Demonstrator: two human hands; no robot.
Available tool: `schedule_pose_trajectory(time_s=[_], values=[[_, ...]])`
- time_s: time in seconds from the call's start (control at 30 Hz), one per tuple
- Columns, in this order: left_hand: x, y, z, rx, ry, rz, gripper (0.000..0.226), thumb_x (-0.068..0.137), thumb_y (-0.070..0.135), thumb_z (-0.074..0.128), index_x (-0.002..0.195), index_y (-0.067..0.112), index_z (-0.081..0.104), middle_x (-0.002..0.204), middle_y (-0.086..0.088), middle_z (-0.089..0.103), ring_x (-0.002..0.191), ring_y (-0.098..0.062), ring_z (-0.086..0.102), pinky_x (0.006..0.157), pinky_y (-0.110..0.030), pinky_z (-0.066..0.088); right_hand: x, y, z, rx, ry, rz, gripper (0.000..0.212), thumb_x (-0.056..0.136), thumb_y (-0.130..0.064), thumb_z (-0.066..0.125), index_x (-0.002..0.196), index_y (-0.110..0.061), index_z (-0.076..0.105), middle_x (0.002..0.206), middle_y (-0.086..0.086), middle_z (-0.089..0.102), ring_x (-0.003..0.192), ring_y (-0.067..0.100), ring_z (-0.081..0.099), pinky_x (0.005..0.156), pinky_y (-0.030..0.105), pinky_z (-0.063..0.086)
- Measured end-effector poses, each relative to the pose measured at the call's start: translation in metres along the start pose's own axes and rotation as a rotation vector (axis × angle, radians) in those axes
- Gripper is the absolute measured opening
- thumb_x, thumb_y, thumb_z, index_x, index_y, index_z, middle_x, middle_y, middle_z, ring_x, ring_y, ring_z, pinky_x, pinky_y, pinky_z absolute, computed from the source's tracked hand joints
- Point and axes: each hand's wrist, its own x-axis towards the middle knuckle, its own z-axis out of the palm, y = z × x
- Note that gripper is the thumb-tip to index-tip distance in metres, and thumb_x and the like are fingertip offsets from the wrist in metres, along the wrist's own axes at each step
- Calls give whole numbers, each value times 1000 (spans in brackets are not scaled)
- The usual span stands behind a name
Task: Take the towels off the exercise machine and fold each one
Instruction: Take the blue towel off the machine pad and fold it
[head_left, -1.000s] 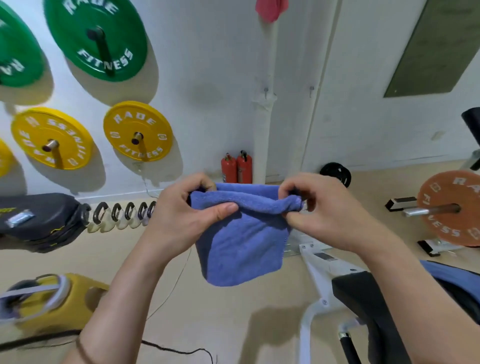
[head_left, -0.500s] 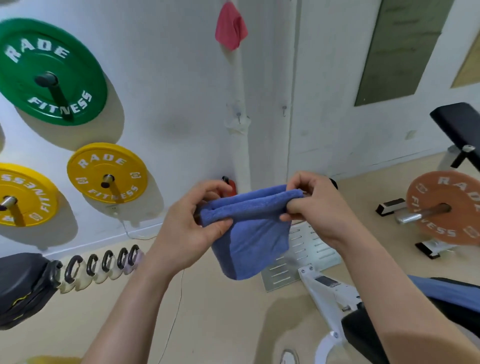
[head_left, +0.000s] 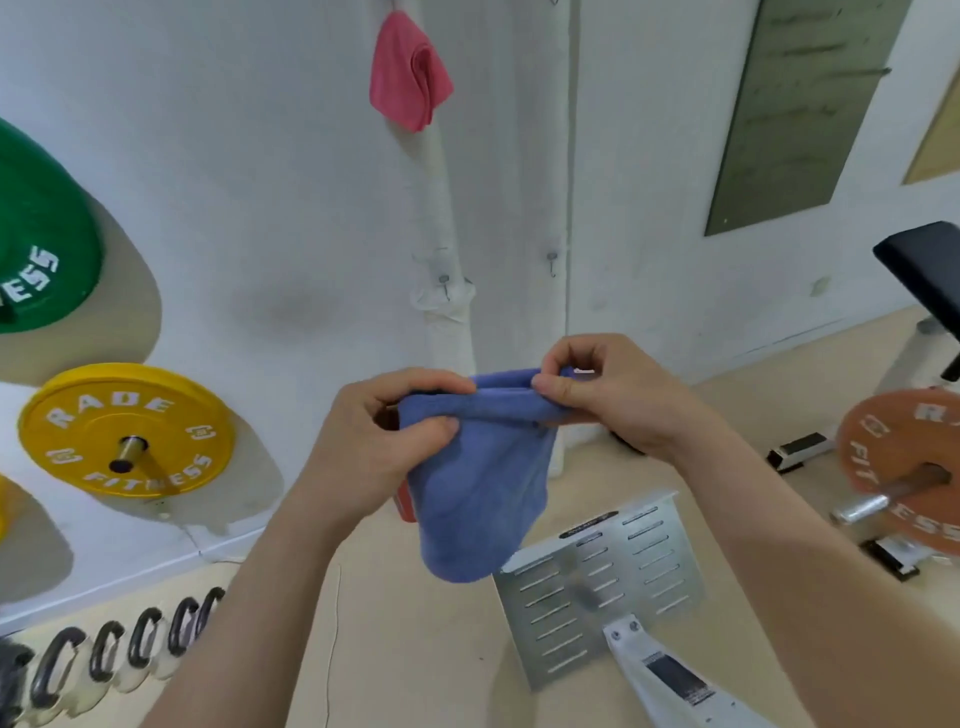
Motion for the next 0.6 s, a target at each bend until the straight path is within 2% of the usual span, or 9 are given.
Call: schedule_pose_trajectory(time_s=[0.07,0.1,0.13,0.2,0.27,0.37,0.43,0.5,0.6], values=[[26,-18,3,57,-6,-36,28,71,10,58,82,30,74,85,4,73,77,-27,67,61,-50,55,33,22,8,-298,13,-72,15,83,-6,66,78,-20,64,82,-5,60,82,10,58,74,26,49],[40,-29,4,96,-4,-52,28,70,13,58,82,33,74,85,8,73,75,-23,67,57,-49,56,47,29,15,-474,17,-128,18,83,-7,63,85,-24,66,95,-5,58,95,10,56,83,26,47],[53,-42,4,133,6,-62,29,69,16,58,83,36,74,86,12,73,74,-14,68,58,-43,56,61,33,23,-548,3,-178,26,82,-5,61,94,-27,68,105,-6,55,104,10,52,88,25,44],[82,-67,2,182,41,-71,28,66,22,60,82,41,73,84,18,72,78,-3,68,66,-28,56,89,37,41,-448,-107,-224,37,80,-1,58,109,-24,66,114,-7,57,108,7,51,92,19,42],[114,-95,-4,173,85,-92,24,65,22,66,76,43,72,77,17,72,74,-2,68,66,-21,54,122,43,61,-316,-218,-190,44,77,-3,60,117,-22,62,113,-8,65,104,4,59,91,18,45],[171,-141,-23,181,116,-132,20,70,20,76,76,38,71,75,19,71,70,2,66,64,-17,51,190,65,76,-258,-187,-95,50,73,-10,65,119,-26,57,102,-9,66,91,5,64,84,21,50],[205,-170,-40,91,42,-183,13,70,28,79,81,27,71,79,9,72,72,-8,67,66,-25,52,232,74,79,-300,-175,-51,53,72,-13,66,122,-27,56,92,-6,64,82,8,62,80,23,50],[248,-200,-62,-44,-102,-229,23,67,33,80,82,20,70,84,-5,71,76,-24,68,71,-36,53,286,83,83,-266,-190,39,50,72,-10,64,120,-22,59,85,-1,66,77,9,61,78,25,50],[308,-237,-87,-157,-259,-269,27,65,19,80,90,16,69,94,-14,71,85,-37,68,78,-44,53,358,91,88,-187,-188,162,38,70,1,57,104,-13,69,74,6,65,70,12,58,71,29,49]])
